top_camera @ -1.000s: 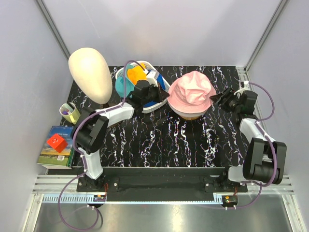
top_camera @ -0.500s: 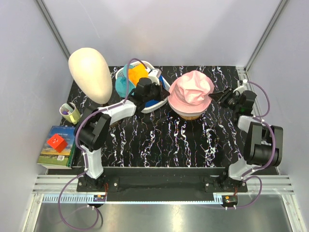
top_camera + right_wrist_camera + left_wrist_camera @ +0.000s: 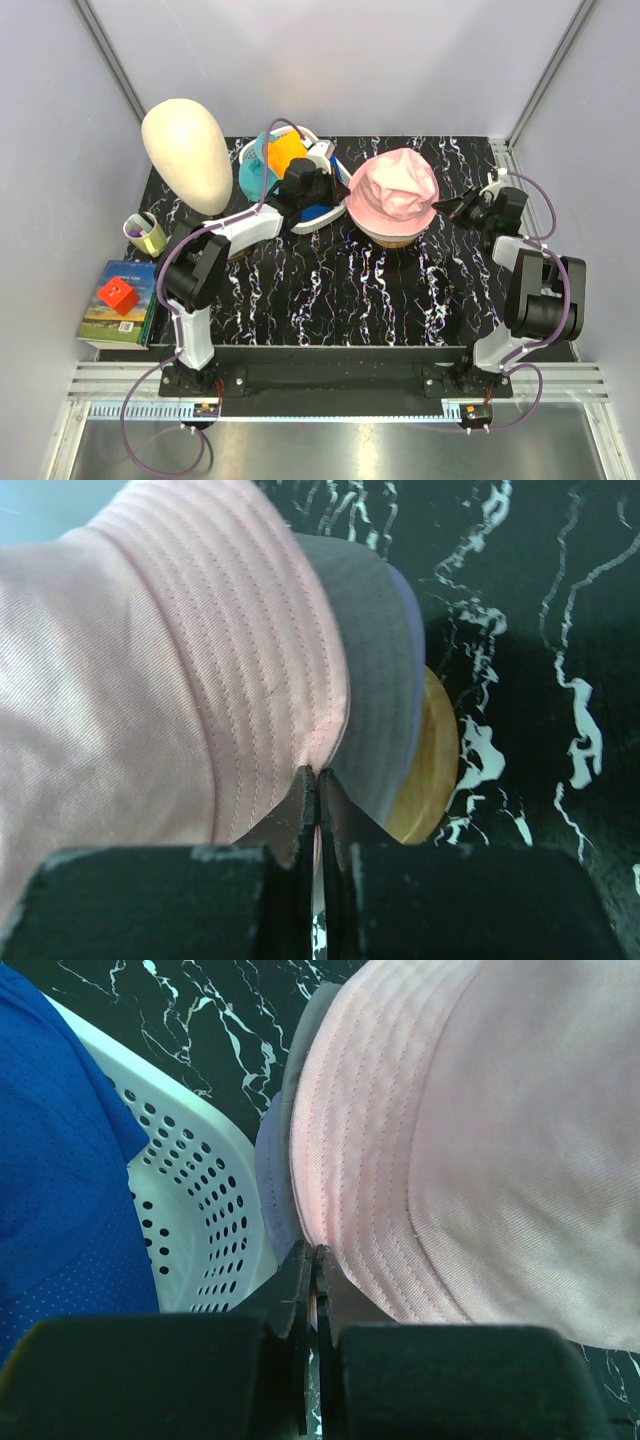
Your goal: Stack the hats
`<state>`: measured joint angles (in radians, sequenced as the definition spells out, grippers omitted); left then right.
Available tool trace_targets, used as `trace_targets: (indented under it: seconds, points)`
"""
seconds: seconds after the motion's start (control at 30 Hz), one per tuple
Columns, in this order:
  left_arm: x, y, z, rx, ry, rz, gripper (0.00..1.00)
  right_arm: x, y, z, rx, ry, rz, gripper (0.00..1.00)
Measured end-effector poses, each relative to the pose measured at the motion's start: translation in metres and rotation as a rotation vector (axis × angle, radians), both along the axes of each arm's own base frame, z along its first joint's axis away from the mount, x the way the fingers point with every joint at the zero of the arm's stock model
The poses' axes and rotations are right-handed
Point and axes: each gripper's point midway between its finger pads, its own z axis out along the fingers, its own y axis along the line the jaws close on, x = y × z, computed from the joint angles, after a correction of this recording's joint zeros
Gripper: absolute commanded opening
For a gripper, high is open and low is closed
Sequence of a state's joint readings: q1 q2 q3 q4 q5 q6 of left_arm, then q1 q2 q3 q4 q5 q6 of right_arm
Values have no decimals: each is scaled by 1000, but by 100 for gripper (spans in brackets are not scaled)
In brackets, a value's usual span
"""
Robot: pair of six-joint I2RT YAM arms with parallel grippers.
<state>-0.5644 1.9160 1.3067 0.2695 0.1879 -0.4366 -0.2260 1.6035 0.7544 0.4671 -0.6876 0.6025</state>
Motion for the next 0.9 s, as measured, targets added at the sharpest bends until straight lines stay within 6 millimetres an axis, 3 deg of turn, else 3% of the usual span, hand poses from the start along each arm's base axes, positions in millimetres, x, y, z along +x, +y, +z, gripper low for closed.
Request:
trace_targets:
  seconds: [0.4, 0.77, 0.83, 0.87, 0.9]
  points:
    - [11, -1, -3, 44, 0, 25, 0, -6, -1, -27, -49, 129, -48, 0]
    - [15, -8, -7, 135, -24, 53, 0, -9, 2, -34, -115, 154, -69, 3]
    - [15, -8, -8, 145, -22, 57, 9, -9, 1, -34, -122, 159, -76, 14]
    - [15, -8, -7, 147, -23, 60, 32, -10, 0, -33, -124, 160, -79, 33]
    - [16, -8, -7, 150, -24, 61, 44, -10, 0, -33, -129, 160, -81, 42]
